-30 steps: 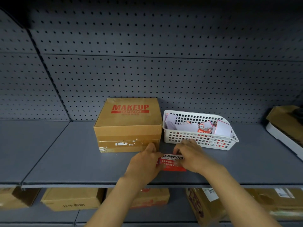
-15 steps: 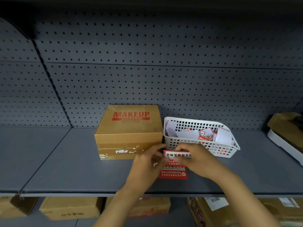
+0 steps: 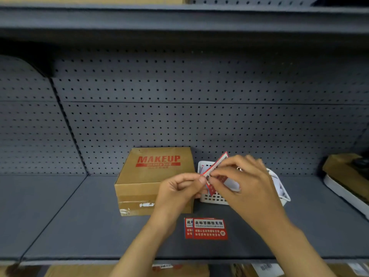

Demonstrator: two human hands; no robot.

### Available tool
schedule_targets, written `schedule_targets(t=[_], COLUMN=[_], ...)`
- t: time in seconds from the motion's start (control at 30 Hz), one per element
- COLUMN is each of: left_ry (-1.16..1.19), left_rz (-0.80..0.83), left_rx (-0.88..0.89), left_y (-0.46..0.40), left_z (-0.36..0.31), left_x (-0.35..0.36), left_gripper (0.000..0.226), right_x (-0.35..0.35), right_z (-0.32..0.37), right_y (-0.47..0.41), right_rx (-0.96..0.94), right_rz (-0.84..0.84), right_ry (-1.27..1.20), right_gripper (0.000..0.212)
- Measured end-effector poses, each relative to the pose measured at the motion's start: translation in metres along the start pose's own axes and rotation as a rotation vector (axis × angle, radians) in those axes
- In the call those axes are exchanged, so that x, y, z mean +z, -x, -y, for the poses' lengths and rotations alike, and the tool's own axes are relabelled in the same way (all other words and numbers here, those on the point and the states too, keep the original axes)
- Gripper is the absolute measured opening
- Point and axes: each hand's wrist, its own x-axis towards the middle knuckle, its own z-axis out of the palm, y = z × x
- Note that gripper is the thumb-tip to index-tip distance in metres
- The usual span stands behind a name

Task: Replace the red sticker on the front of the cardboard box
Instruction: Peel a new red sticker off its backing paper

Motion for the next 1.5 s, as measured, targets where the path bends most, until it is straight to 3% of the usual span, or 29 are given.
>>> schedule_targets(t=[0.2, 0.53, 0.77, 0.97, 1.17, 1.5], left_ry=[0.003, -0.107, -0.146, -0.396, -0.794, -0.810], left_rz=[0.051, 0.068, 0.132, 0.220, 0.145, 0.172], left_rx=[0.057, 0.227, 0.250, 0.339, 0.570, 0.526], left_y=[-0.001, -0.006, -0.014, -0.018, -0.019, -0.023], left_z=[-0.016, -0.030, -0.033, -0.035, -0.036, -0.033], left_x=[0.003, 0.007, 0.007, 0.000, -0.002, -0.007], left_gripper=[0.021, 0.012, 0.011, 0.009, 0.006, 0.010], right_x=[0.002, -0.003, -0.005, -0.007, -0.004, -0.001], right_z=[0.000, -0.002, -0.008, -0.018, -0.020, -0.025], right_y=[-0.003, -0.011, -0.016, -0.018, -0.019, -0.021], right_rx=[0.027, 0.028, 0.021, 0.071, 0.101, 0.065], right_rz=[-0.020, -0.063, -0.036, 0.045, 0.117, 0.187], right_ry=[-0.184, -0.271, -0.313, -0.432, -0.386, -0.357], right_gripper=[0.014, 0.019, 0.019, 0.016, 0.014, 0.015])
